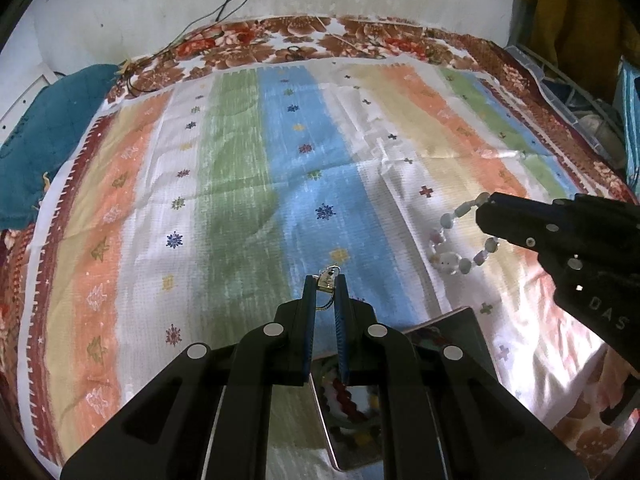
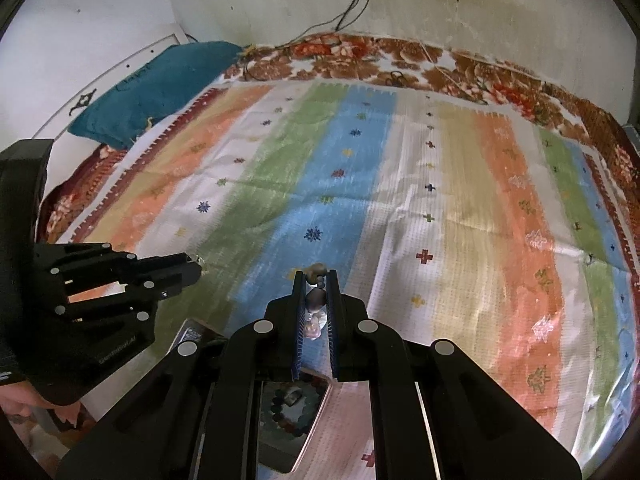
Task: Organize jewelry
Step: 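Lift the gold ring and crystal bracelet and carry both over the tin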
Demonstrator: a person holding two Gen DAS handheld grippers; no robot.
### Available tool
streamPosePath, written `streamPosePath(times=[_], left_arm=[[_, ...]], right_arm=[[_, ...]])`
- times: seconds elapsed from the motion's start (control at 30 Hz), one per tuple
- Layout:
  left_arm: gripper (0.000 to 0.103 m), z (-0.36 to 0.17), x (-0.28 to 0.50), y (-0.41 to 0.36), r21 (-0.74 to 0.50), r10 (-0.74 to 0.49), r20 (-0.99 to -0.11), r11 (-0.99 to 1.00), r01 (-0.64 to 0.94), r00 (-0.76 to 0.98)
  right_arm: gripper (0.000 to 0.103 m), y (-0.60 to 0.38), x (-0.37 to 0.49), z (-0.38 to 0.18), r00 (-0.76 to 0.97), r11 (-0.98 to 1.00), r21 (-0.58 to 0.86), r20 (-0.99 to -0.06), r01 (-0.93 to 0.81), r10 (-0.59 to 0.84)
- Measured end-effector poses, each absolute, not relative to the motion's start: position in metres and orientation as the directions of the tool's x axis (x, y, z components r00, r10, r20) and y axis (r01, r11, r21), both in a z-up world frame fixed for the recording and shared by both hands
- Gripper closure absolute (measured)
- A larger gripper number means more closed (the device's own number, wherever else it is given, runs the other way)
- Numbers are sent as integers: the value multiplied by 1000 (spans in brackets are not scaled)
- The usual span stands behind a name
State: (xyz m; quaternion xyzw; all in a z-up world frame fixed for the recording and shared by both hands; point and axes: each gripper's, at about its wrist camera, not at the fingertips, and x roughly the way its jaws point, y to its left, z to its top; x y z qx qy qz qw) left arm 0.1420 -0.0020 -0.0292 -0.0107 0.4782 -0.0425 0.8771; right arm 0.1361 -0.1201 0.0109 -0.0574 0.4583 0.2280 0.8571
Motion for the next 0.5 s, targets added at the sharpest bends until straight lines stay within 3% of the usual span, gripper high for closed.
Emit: streamPosePath(times=[0.5], left_arm=[[94, -21, 118, -9, -88, -114, -829, 993, 73, 548]], right_arm=[[92, -122, 99, 26, 479, 867, 136, -787, -480, 388]])
